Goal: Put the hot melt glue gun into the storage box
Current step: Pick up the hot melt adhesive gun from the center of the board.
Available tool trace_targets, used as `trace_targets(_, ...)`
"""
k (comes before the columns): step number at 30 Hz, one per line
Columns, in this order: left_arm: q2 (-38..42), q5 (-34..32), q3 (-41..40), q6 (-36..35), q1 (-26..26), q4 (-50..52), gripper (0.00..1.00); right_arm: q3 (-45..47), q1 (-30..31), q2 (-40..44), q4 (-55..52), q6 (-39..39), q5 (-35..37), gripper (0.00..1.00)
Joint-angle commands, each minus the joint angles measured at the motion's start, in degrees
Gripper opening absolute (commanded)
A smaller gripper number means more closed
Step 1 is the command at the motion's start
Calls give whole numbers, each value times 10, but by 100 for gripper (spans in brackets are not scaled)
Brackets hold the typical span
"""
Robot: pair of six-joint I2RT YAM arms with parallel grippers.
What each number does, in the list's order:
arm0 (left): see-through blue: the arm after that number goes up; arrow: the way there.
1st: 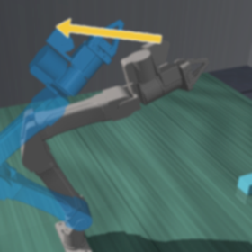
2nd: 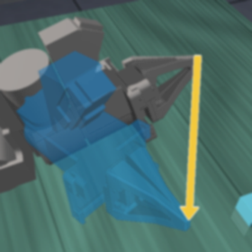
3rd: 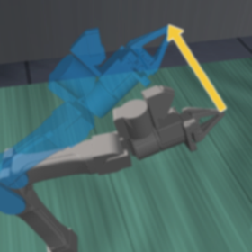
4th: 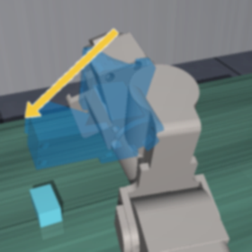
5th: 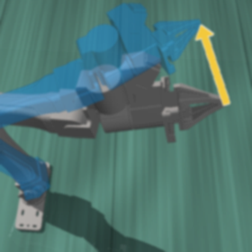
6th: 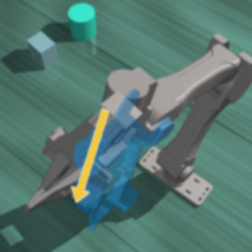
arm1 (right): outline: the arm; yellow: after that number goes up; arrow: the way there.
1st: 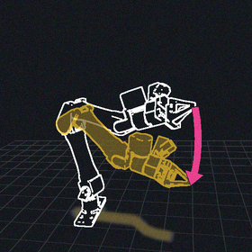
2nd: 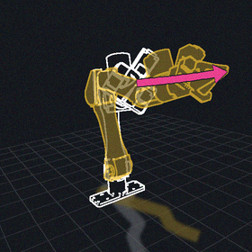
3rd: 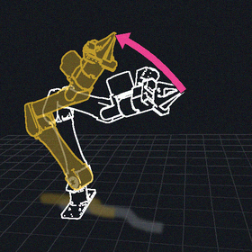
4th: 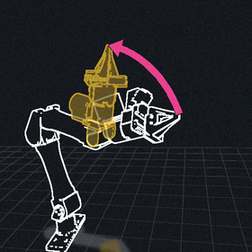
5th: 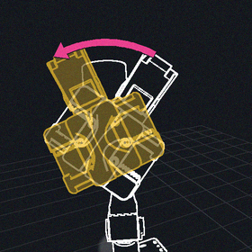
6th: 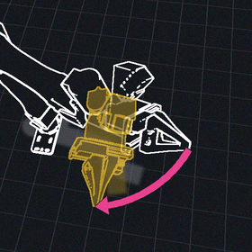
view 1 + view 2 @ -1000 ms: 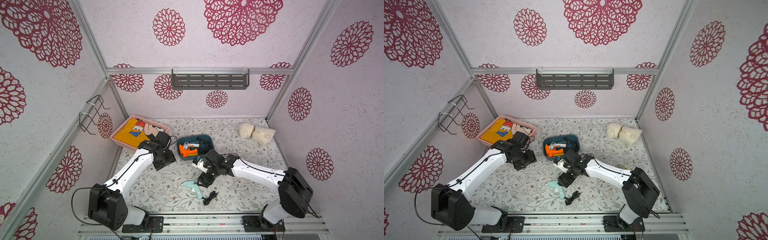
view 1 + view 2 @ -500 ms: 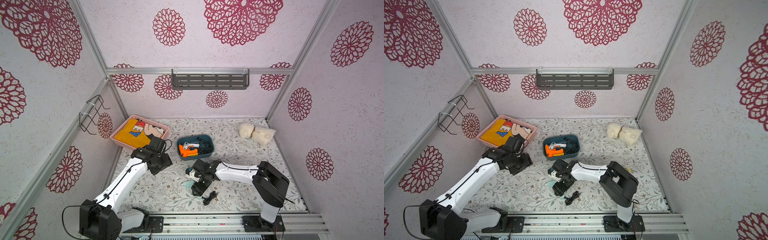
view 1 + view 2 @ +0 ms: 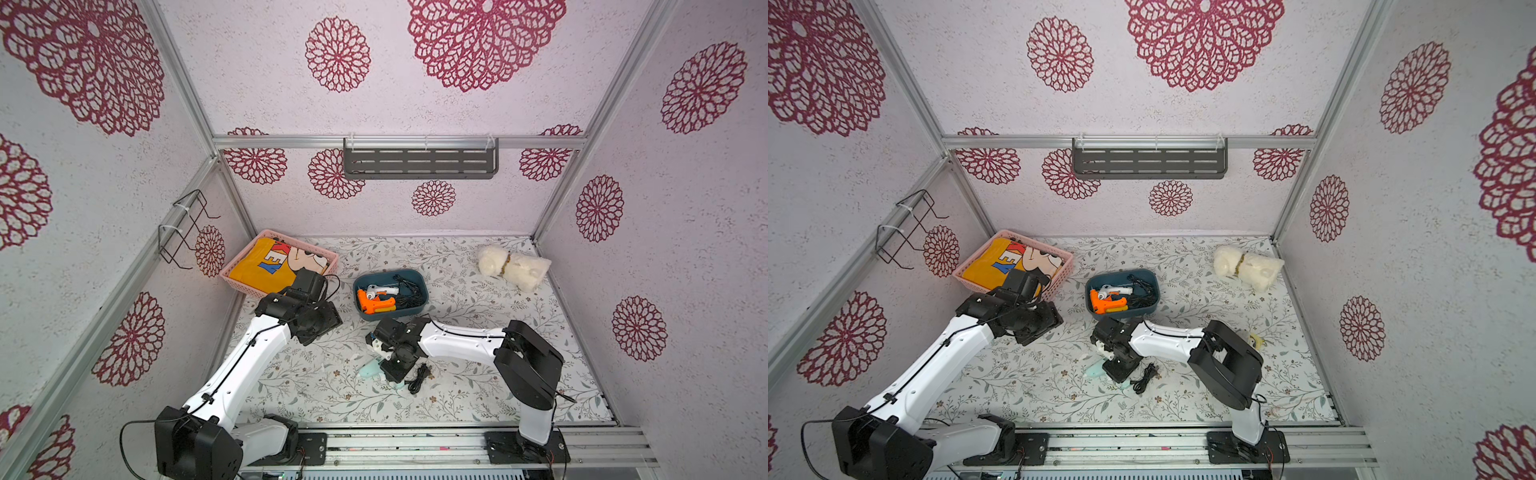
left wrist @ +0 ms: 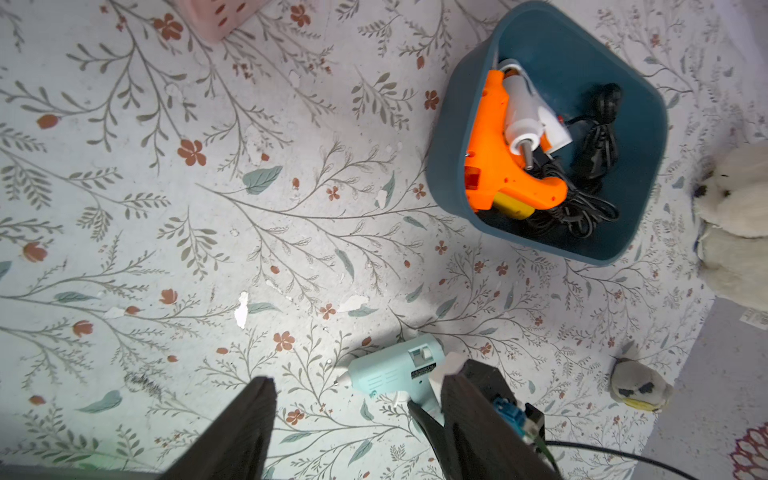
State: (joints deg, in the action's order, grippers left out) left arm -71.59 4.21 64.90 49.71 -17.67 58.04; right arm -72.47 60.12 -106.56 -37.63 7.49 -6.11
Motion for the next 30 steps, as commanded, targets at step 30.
trace_targets(30, -108, 452, 20, 3, -51, -243, 65, 21, -120, 259, 93, -220, -112, 1)
